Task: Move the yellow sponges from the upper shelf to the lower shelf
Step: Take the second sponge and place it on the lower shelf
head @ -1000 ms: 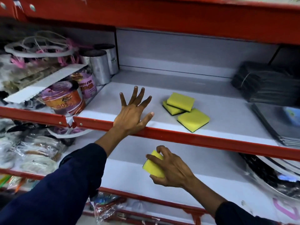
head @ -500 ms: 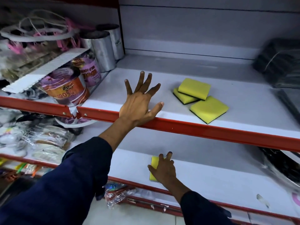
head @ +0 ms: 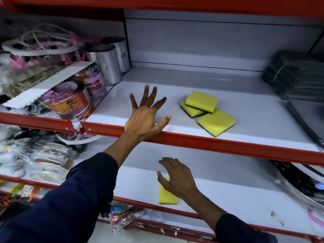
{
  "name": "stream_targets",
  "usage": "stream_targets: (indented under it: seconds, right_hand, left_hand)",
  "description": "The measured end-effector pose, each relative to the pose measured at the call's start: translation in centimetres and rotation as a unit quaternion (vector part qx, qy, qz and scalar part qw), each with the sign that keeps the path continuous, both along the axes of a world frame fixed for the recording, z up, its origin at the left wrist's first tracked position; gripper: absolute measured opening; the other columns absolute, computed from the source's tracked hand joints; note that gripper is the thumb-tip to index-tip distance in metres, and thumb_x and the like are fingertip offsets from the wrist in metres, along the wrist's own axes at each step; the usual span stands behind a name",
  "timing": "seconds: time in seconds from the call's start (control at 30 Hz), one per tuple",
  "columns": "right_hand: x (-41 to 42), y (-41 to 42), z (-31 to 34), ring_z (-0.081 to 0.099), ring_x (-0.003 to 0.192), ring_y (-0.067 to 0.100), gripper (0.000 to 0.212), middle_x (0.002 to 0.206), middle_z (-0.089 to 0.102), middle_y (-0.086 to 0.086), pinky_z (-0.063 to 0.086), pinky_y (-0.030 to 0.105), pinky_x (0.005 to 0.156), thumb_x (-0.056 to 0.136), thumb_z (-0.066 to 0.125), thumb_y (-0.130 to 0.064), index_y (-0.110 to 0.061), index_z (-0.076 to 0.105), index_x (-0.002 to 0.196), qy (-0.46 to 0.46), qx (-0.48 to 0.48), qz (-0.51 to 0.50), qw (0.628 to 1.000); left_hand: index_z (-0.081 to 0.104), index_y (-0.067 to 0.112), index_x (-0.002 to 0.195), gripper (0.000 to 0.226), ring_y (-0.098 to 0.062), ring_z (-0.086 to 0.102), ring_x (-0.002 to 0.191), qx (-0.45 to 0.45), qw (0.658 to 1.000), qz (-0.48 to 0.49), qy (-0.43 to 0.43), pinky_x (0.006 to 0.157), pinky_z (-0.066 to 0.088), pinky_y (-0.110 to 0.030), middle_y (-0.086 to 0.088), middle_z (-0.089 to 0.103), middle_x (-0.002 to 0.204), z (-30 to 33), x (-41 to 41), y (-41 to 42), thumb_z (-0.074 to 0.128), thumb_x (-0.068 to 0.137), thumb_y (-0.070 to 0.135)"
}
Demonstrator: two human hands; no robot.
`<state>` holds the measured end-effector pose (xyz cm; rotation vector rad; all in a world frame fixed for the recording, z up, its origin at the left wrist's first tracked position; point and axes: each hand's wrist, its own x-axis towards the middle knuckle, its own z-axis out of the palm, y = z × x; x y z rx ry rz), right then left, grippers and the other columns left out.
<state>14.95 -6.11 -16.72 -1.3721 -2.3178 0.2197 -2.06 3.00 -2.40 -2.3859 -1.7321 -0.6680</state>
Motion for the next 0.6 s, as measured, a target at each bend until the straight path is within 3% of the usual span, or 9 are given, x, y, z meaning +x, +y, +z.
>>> stream_targets:
  seconds: [0.1,0.2,0.27,0.37,0.43,0.6]
  right_hand:
    - [1.1,-0.2,4.9,0.067,0.094,0.014,0.027,0.108,0.072,-0.005,0.058,0.030,0.068,0.088,0.061,-0.032,-0.022,0.066,0.112,0.070,0.156,0.045,0.984]
    - [1.7,0.3,9.6,0.066,0.082,0.020,0.017,0.093,0.074,0.002,0.054,0.029,0.067,0.085,0.065,-0.019,-0.013,0.071,0.100,0.129,0.292,0.070,0.945]
    - [2.3,0.9,12.4,0.064,0.082,0.023,0.016,0.091,0.072,0.006,0.051,0.031,0.071,0.083,0.066,-0.015,-0.010,0.070,0.097,0.151,0.330,0.061,0.930]
    - [3.4,3.2,15.9,0.060,0.098,0.022,0.025,0.105,0.069,0.003,0.049,0.032,0.082,0.083,0.065,-0.020,-0.014,0.066,0.106,0.139,0.318,-0.002,0.938]
    - [4.2,5.3,17.1,0.054,0.112,0.021,0.036,0.122,0.063,0.000,0.048,0.035,0.092,0.083,0.064,-0.029,-0.020,0.060,0.118,0.111,0.261,-0.058,0.957]
    - [6.0,11.7,17.2,0.024,0.146,0.034,0.063,0.157,0.031,0.006,0.029,0.050,0.116,0.088,0.058,-0.051,-0.028,0.037,0.143,0.003,0.122,-0.122,0.985]
  left_hand:
    - [0.028,0.030,0.154,0.075,-0.023,-0.020,0.154,0.003,1.000,-0.005,-0.006,0.117,-0.010,-0.072,-0.002,-0.004,0.169,0.0,0.1,-0.1,0.025,0.089,0.068]
    - [0.028,0.030,0.154,0.075,-0.023,-0.020,0.154,0.002,1.000,-0.007,-0.003,0.117,-0.011,-0.071,-0.002,-0.003,0.169,-0.3,-0.1,-0.2,0.024,0.089,0.068]
    - [0.025,0.028,0.155,0.079,-0.023,-0.021,0.154,0.002,1.000,-0.009,0.000,0.117,-0.011,-0.071,-0.002,-0.004,0.169,-0.4,0.0,-0.3,0.022,0.088,0.070]
    - [0.017,0.024,0.157,0.086,-0.024,-0.020,0.154,0.005,1.000,-0.007,0.012,0.118,-0.011,-0.069,-0.004,-0.005,0.169,-0.3,0.1,-0.2,0.019,0.086,0.074]
    - [0.009,0.023,0.158,0.089,-0.023,-0.021,0.154,0.003,1.000,-0.001,0.023,0.119,-0.012,-0.067,-0.003,-0.008,0.168,-0.3,0.1,-0.2,0.018,0.086,0.075]
    - [0.000,0.021,0.158,0.095,-0.020,-0.023,0.153,-0.017,0.999,0.001,0.028,0.124,-0.011,-0.059,-0.002,-0.010,0.168,0.0,0.2,-0.3,0.008,0.083,0.080]
